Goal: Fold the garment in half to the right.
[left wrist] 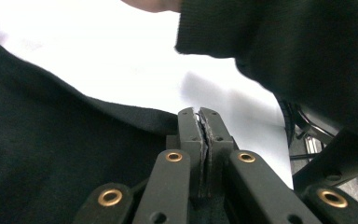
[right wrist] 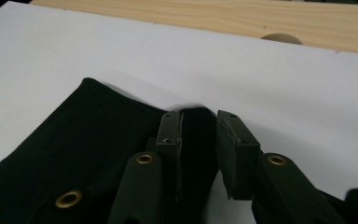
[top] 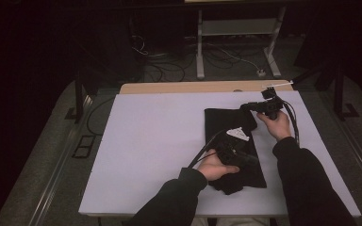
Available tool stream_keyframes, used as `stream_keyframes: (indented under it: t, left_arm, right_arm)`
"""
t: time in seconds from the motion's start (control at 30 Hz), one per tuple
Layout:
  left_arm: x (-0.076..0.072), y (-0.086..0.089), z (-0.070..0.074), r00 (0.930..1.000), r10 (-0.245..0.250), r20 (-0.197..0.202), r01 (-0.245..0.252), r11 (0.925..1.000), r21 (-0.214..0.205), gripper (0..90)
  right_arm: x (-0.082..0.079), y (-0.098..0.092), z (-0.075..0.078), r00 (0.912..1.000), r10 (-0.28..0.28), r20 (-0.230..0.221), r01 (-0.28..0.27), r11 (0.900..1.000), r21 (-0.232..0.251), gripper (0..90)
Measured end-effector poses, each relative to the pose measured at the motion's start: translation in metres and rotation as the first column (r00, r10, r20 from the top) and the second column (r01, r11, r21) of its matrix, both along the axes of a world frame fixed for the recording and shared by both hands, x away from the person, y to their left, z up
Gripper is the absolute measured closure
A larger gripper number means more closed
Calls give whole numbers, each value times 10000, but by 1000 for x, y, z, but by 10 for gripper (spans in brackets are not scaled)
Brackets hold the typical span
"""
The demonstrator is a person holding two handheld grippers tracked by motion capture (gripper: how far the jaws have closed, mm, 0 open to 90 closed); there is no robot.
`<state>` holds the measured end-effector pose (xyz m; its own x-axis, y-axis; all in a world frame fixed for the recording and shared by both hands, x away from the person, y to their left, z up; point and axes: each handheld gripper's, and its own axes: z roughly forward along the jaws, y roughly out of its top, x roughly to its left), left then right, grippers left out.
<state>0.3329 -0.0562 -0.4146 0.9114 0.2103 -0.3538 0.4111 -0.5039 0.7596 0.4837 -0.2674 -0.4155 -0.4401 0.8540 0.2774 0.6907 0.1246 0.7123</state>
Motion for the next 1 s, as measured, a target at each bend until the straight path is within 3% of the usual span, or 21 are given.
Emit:
stream_keyframes:
  t: [0.3,0.47,0.77,1.0]
  left_arm:
    - [-2,-8,-1,9999,-9,105,6,9996,276,875]
    - [-4,-16,0,9999,-118,117,114,9994,319,875]
    - [-6,-30,-3,9993,-348,147,338,9976,607,875]
    - [-11,-42,-2,9973,-652,327,620,9938,919,875]
  right_arm:
    - [-23,-23,22,9990,-322,325,321,9995,44,544]
    - [-31,-34,25,9966,-677,464,666,9975,240,379]
    - [-48,-51,28,9933,-950,663,907,9938,649,165]
    - [-60,-57,29,9932,-875,766,823,9942,687,129]
